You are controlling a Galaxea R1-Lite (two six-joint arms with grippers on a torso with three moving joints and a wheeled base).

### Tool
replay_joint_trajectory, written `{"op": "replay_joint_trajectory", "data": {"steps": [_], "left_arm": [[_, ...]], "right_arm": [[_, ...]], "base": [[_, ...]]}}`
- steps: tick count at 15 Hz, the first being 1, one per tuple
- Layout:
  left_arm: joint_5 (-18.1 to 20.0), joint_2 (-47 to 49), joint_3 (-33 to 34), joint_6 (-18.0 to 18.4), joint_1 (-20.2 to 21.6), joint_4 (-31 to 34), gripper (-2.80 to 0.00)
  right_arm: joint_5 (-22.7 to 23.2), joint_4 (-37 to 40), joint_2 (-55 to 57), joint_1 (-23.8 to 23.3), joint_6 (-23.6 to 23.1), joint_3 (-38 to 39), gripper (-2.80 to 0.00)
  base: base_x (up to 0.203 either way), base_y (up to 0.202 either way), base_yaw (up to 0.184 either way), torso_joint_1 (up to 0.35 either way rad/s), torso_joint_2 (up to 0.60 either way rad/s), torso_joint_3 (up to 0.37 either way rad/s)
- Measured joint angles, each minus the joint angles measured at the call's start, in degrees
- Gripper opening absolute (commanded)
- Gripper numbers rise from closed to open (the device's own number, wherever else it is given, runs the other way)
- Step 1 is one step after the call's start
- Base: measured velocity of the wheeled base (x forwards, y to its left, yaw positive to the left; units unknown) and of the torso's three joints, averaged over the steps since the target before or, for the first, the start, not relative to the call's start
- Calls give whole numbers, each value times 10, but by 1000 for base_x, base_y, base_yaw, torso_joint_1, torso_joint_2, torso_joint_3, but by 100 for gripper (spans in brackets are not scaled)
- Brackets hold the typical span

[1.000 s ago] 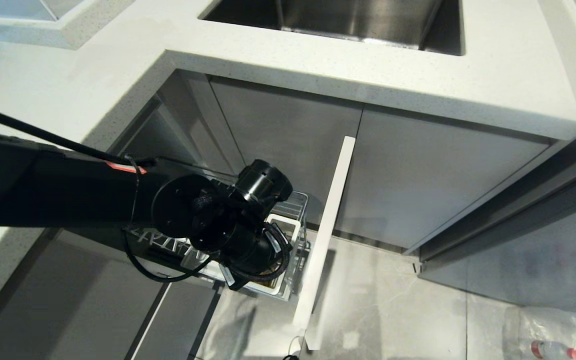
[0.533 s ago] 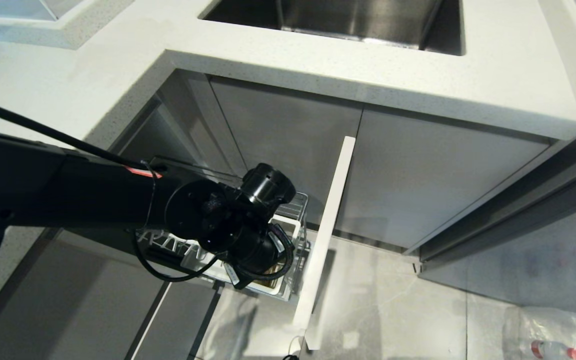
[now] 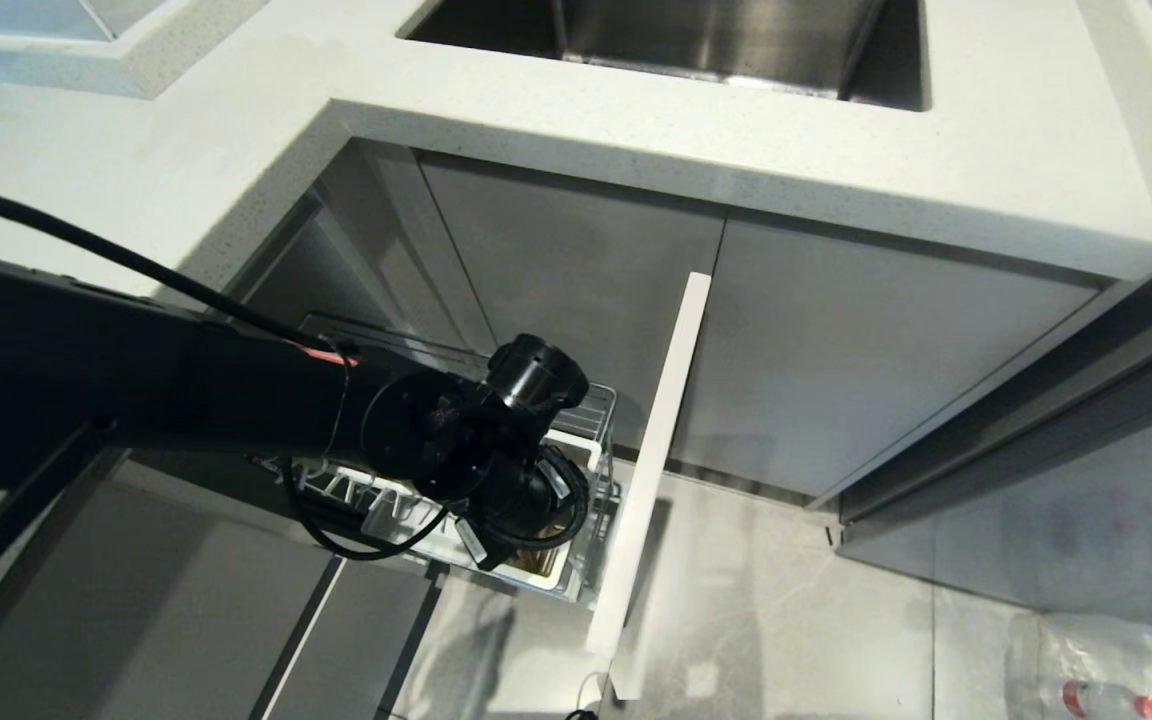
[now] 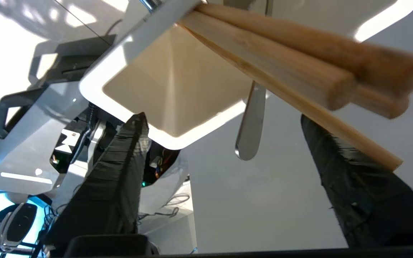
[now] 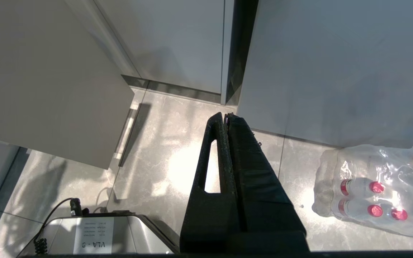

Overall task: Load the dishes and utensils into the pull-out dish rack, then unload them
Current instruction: Take the spoon out of the cupboard

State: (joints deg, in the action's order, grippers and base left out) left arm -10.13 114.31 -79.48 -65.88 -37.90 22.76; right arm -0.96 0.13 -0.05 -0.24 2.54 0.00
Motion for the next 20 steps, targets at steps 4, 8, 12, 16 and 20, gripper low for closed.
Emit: {"op": "replay_joint_trajectory", "data": {"steps": [4,8,12,16,20], "left_arm": [[23,3,-1,0,0,-1,0],[37,4,-1,0,-1,-11,0],[39,16,-7,4,-1,-24,0],[38,26,-9,4,0,-30,0],[38,29,-8,5,0,-30,-280]], "right_arm": [[0,0,0,0,0,0,-280],[0,0,0,0,0,0,-280],[0,0,0,0,0,0,-280],[0,0,0,0,0,0,-280],[0,0,0,0,0,0,-280]], "base": [[0,0,0,0,0,0],[0,0,0,0,0,0],[0,0,0,0,0,0],[0,0,0,0,0,0],[0,0,0,0,0,0]]}}
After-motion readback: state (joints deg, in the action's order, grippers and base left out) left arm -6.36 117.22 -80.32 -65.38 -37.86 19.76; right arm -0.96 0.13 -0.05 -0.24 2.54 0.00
